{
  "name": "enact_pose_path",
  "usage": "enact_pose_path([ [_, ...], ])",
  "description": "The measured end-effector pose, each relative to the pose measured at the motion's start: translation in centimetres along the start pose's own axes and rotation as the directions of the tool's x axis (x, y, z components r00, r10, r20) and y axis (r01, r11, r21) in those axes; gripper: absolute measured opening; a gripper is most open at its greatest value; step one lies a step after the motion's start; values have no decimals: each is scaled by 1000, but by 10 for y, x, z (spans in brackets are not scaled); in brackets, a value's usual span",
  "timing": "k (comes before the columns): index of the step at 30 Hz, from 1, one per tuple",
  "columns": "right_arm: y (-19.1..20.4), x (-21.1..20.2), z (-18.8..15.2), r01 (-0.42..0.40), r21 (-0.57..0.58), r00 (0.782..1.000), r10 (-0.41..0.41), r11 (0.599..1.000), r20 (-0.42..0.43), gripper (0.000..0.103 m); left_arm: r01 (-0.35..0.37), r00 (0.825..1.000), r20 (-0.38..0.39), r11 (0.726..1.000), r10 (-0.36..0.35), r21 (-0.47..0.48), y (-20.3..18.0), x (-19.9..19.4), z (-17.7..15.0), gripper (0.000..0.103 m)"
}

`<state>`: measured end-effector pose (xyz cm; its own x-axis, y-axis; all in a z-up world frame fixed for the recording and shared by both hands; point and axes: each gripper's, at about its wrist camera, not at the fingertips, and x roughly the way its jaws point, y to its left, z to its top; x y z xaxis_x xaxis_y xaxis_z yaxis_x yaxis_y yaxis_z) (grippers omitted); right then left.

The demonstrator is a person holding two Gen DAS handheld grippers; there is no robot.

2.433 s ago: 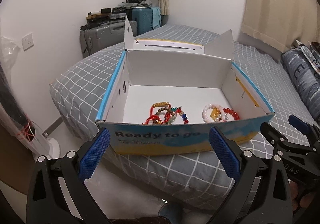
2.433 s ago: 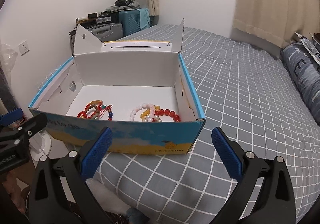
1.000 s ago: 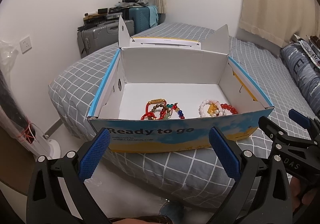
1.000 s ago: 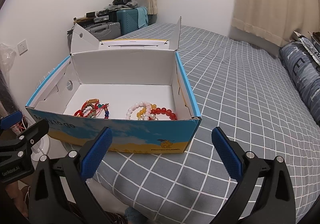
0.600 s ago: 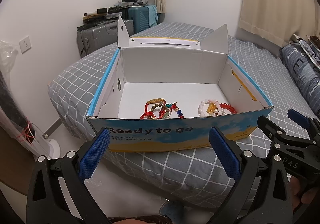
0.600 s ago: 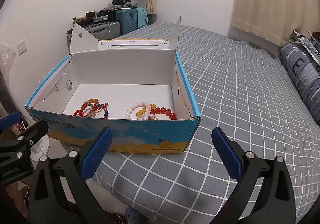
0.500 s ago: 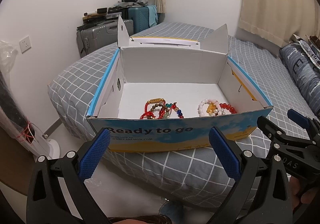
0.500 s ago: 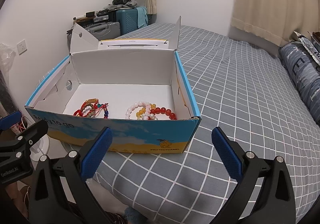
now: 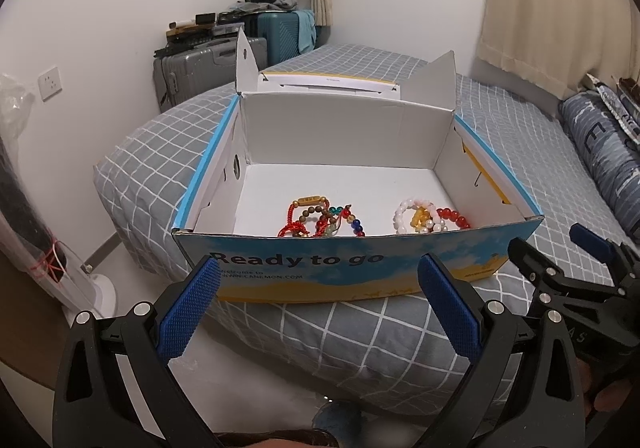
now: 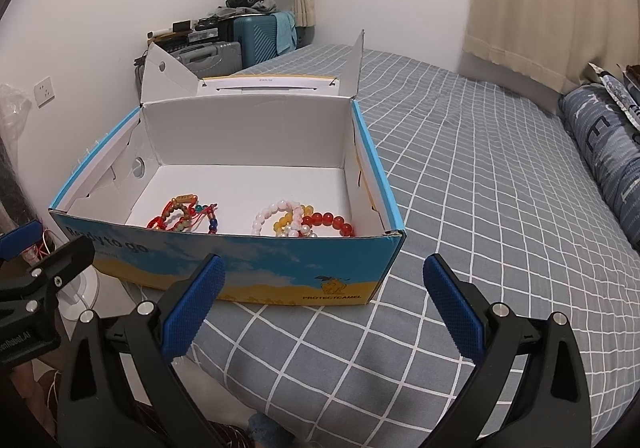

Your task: Organize jewelry

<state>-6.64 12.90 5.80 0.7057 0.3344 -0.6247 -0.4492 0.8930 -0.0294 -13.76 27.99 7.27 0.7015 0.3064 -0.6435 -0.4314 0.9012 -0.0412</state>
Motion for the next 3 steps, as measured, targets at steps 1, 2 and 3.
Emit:
enact_pose_path([
  [1, 0, 0, 0, -1, 0, 1000, 1, 1000, 1, 95, 3, 1000, -1, 1000, -3, -4, 0, 0, 0, 97],
  [2, 1, -1, 0, -2, 0, 1000, 2, 1000, 2, 95, 2, 1000, -1, 1000, -2, -5, 0, 0, 0, 97],
  [3, 1, -1, 0, -1, 0, 1000, 1, 1000, 3, 95, -1, 1000, 0, 1000, 1, -7, 0, 0, 0, 97],
])
